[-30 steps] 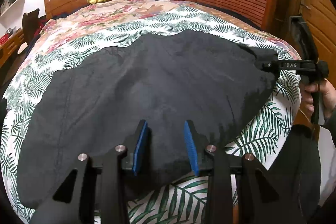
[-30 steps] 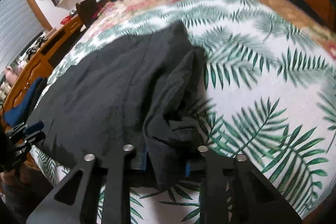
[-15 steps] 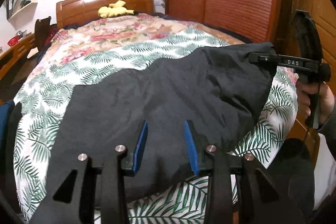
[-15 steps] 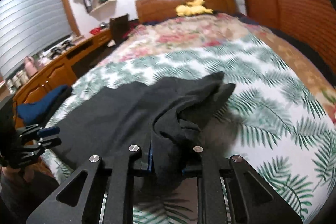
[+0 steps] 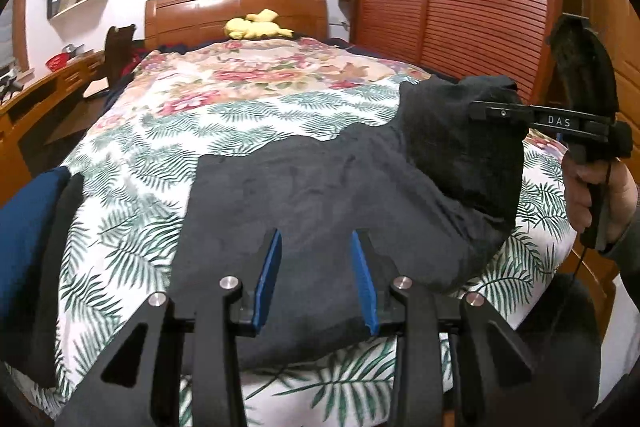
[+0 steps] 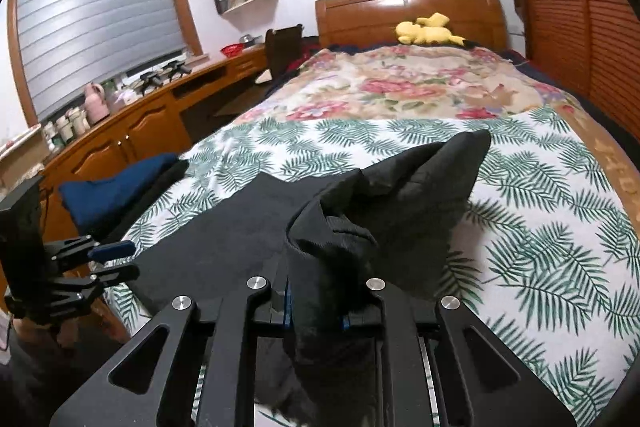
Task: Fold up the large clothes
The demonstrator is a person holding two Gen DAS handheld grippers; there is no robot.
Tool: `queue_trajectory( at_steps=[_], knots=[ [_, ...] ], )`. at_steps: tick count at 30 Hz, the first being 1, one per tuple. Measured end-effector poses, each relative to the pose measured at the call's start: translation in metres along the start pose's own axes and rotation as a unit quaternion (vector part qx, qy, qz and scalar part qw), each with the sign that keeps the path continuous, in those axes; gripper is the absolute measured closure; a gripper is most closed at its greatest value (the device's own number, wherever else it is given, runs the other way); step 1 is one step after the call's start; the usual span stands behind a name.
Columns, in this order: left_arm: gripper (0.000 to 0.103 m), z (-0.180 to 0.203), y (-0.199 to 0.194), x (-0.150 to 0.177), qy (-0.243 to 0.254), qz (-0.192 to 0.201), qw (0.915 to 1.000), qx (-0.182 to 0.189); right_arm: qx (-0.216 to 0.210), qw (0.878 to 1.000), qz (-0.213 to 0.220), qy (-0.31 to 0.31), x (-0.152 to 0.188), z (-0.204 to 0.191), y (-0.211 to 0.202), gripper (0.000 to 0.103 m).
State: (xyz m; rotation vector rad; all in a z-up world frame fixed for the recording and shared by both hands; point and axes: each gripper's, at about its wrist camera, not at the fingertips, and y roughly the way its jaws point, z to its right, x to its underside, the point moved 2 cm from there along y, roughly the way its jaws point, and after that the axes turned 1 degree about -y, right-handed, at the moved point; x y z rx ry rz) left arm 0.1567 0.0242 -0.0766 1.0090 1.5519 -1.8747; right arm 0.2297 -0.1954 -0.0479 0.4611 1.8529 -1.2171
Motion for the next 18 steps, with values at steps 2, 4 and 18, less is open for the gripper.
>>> queue_trajectory(
  at_steps=[2,4,18],
  knots=[
    [0.069,-0.012,-0.008,0.003,-0.008,0.005,0.9999,-0.005,-0.002,1.0,-0.004,-0.004,-0.002,-0.006,0.006,0.089],
    [0.069,-0.021,-0.015,0.006,-0.017,0.011,0.9998,-0.009,-0.004,1.0,-0.005,-0.009,-0.005,-0.014,0.011,0.09],
    [0.069,-0.076,-0.041,0.02,-0.067,0.028,0.9969,-0.031,-0.11,0.991,-0.021,-0.079,-0.037,-0.145,0.067,0.091]
  ],
)
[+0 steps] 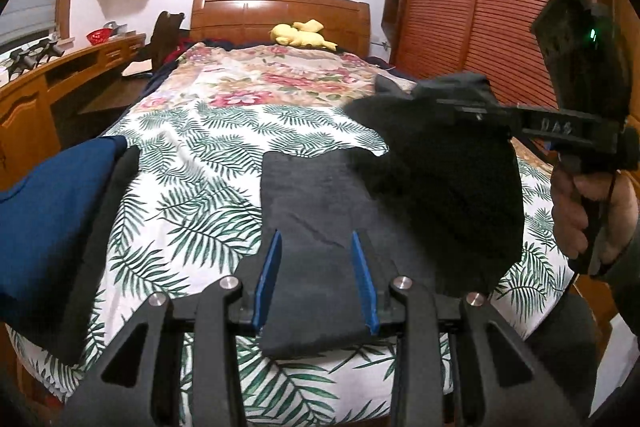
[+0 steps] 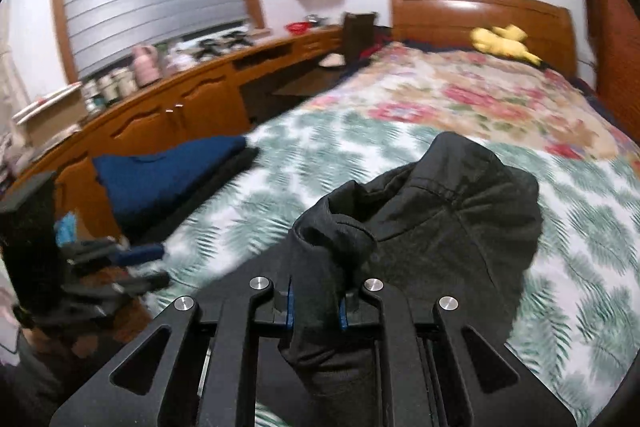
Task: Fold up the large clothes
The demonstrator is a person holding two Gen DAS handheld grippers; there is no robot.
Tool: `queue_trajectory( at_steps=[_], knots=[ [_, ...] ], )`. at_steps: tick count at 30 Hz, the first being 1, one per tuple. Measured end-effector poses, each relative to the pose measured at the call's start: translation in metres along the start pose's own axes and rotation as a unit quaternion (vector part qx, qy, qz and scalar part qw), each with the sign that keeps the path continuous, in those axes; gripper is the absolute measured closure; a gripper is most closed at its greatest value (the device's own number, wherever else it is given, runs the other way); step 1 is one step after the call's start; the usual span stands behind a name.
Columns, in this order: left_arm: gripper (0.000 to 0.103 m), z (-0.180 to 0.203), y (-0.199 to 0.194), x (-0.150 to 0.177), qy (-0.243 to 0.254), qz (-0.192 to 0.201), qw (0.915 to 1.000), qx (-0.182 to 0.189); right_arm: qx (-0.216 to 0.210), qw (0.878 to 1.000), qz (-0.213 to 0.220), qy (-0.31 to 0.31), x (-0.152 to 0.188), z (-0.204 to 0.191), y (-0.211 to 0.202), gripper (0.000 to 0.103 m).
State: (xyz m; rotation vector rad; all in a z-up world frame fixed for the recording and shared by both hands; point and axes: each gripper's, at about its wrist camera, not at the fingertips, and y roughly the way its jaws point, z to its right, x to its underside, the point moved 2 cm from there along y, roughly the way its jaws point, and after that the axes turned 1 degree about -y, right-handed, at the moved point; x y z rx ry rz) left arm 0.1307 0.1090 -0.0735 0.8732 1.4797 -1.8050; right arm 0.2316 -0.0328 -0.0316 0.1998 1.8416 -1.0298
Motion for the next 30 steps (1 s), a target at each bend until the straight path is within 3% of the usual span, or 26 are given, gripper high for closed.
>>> queue_trajectory(
  at_steps=[3,7,11,15,22,27,30],
  knots=[
    [0.069,-0.005,-0.002,0.0,-0.006,0.003,1.0,-0.001,-0.031,0.999,-0.008,-0.003,0.0,-0.022,0.015,0.091],
    [0.069,-0.004,-0.002,0.001,-0.006,0.002,1.0,-0.003,-0.039,0.998,-0.044,0.005,0.018,-0.026,0.038,0.09],
    [0.069,-0.004,-0.001,0.001,-0.005,0.002,1.0,-0.002,-0.041,0.996,-0.072,0.013,0.025,-0.024,0.043,0.08],
    [0.069,-0.003,-0.002,0.001,-0.005,0.004,1.0,-0.002,-0.023,0.998,-0.059,-0.018,0.021,-0.029,0.02,0.066],
    [0.069,0.005,-0.008,-0.003,-0.005,0.014,0.9998,0.011,0.014,0.998,-0.024,-0.047,0.025,-0.005,-0.031,0.063],
    [0.069,0.026,-0.012,-0.006,0.012,0.022,0.999,0.037,0.09,0.992,-0.081,-0.042,0.061,0.038,-0.027,0.063],
    [0.069,0.037,-0.014,-0.007,0.017,0.024,0.9981,0.055,0.094,0.989,-0.11,-0.022,0.086,0.054,-0.023,0.063]
  ],
)
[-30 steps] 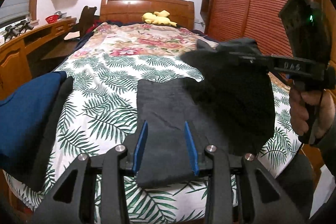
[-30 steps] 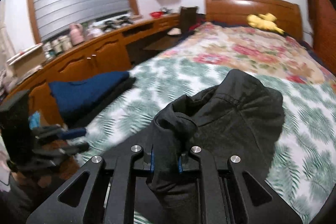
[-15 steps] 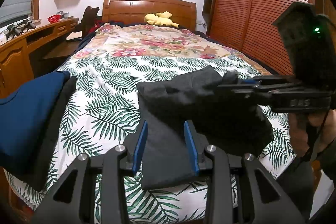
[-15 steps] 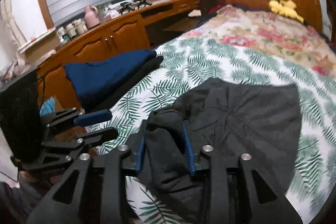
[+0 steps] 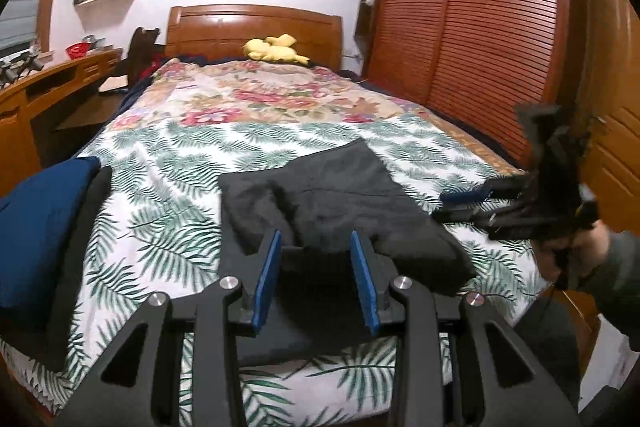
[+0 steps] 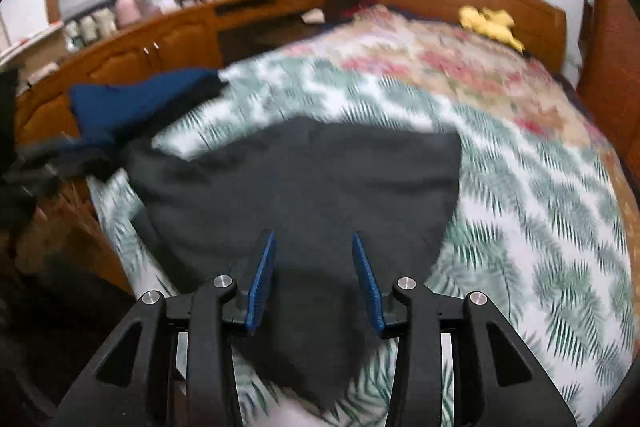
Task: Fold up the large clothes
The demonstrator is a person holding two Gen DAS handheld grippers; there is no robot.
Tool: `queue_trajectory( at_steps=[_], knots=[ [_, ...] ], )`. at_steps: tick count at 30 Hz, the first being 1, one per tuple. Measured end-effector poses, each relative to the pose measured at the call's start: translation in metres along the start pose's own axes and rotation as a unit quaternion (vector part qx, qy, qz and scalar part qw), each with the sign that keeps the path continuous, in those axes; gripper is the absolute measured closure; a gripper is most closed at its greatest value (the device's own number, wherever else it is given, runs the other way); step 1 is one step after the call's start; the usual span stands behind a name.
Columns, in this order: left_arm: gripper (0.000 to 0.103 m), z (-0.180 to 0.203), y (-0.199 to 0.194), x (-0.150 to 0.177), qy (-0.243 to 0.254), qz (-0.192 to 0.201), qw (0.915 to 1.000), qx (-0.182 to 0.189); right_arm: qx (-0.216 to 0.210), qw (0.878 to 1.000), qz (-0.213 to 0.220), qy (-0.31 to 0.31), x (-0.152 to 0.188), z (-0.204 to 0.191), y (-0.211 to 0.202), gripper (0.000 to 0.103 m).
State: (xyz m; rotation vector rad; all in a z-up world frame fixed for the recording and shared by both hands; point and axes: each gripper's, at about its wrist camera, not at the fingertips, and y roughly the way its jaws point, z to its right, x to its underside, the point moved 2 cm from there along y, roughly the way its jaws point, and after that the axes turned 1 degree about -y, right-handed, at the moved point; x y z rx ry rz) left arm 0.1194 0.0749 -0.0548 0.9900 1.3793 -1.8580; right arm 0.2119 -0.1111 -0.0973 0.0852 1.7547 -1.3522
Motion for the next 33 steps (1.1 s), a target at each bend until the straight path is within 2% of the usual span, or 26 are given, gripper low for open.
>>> queue_trajectory(
  at_steps=[3,6,13,17,22,25,27,29,33],
  knots=[
    [0.069,0.01,0.005,-0.001,0.002,-0.003,0.9999,0.01,-0.009,1.0,-0.014,0.008,0.018,0.001,0.009,0.063],
    [0.069,0.015,0.016,0.002,0.011,-0.017,0.9998,0.005,-0.013,1.0,-0.012,0.02,0.031,0.001,0.015,0.063],
    [0.069,0.01,0.038,0.01,0.014,-0.051,0.9986,-0.012,-0.011,1.0,-0.007,0.027,0.035,-0.001,0.015,0.063],
    [0.069,0.004,0.05,0.022,0.018,-0.072,0.9958,-0.054,-0.01,1.0,-0.003,0.027,0.036,-0.001,0.014,0.063],
    [0.069,-0.002,0.058,0.035,-0.006,-0.095,0.994,-0.053,-0.012,1.0,0.003,0.024,0.037,0.0,0.013,0.063],
    [0.069,0.001,0.062,0.034,-0.01,-0.094,0.9939,-0.056,-0.018,0.999,0.011,0.029,0.039,0.002,0.012,0.062],
    [0.074,0.007,0.065,0.031,0.003,-0.094,0.9941,-0.055,-0.025,0.999,0.014,0.034,0.04,0.005,0.01,0.061],
    [0.093,0.011,0.066,0.027,0.008,-0.094,0.9941,-0.054,-0.03,0.999,0.013,0.039,0.041,0.008,0.008,0.06],
    [0.1,0.011,0.053,0.012,0.015,-0.066,0.9966,-0.046,-0.03,0.999,0.011,0.038,0.041,0.014,0.003,0.06]
  ],
)
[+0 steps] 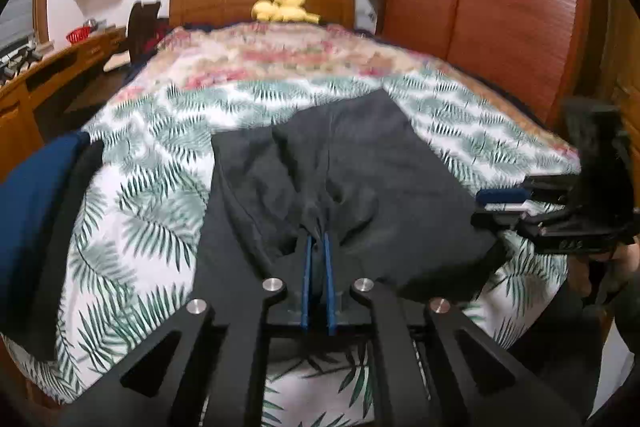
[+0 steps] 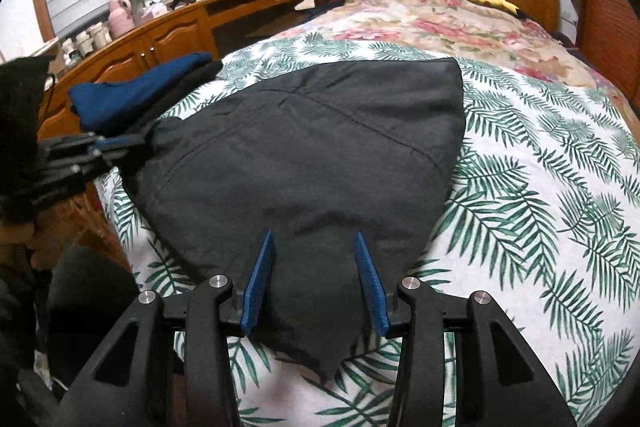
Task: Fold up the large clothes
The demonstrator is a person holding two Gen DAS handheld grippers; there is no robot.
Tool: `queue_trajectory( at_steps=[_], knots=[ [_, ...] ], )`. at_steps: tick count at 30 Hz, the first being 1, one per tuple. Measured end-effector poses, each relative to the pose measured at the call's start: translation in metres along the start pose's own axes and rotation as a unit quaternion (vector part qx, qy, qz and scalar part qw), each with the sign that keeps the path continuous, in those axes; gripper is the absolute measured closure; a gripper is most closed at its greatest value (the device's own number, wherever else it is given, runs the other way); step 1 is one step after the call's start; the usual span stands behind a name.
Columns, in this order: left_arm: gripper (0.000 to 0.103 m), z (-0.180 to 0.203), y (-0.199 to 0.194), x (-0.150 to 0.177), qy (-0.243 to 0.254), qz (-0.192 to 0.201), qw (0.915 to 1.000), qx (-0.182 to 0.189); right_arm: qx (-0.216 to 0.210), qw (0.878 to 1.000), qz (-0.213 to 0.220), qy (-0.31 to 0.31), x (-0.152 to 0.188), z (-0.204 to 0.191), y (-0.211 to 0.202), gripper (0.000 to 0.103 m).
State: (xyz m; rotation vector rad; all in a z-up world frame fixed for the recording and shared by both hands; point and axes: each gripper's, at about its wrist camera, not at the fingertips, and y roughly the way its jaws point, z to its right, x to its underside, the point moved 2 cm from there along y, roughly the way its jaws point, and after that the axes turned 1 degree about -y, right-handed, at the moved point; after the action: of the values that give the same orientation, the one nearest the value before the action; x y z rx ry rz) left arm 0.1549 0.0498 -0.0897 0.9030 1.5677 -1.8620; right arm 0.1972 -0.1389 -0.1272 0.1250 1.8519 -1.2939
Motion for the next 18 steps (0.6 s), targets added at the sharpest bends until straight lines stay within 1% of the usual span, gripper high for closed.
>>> queue_trajectory(
  at_steps=[2,5,9,13,15,18],
  knots=[
    [0.1,-0.003,-0.009,-0.005,0.002,0.015,0.9999,-0.006,0.0,1.0,0.002,-0.003,-0.001,0.001,-0.002,0.06],
    [0.1,-0.008,-0.021,-0.01,0.011,0.037,0.9986,-0.037,-0.004,1.0,0.008,-0.008,-0.008,-0.003,-0.005,0.06],
    [0.1,-0.035,-0.033,-0.009,-0.009,0.048,0.9972,-0.058,-0.03,0.999,0.011,-0.017,-0.021,-0.017,-0.004,0.06],
    [0.1,-0.067,-0.033,0.006,-0.029,0.036,0.9958,-0.079,-0.05,0.998,0.002,-0.036,-0.029,-0.039,0.008,0.06],
    [0.1,-0.077,-0.029,0.016,-0.039,0.025,0.9957,-0.08,-0.05,0.998,0.002,-0.047,-0.032,-0.048,0.014,0.06],
    [0.1,-0.08,-0.02,0.027,-0.043,0.013,0.9958,-0.08,-0.044,0.998,0.007,-0.054,-0.037,-0.047,0.02,0.06]
  ],
)
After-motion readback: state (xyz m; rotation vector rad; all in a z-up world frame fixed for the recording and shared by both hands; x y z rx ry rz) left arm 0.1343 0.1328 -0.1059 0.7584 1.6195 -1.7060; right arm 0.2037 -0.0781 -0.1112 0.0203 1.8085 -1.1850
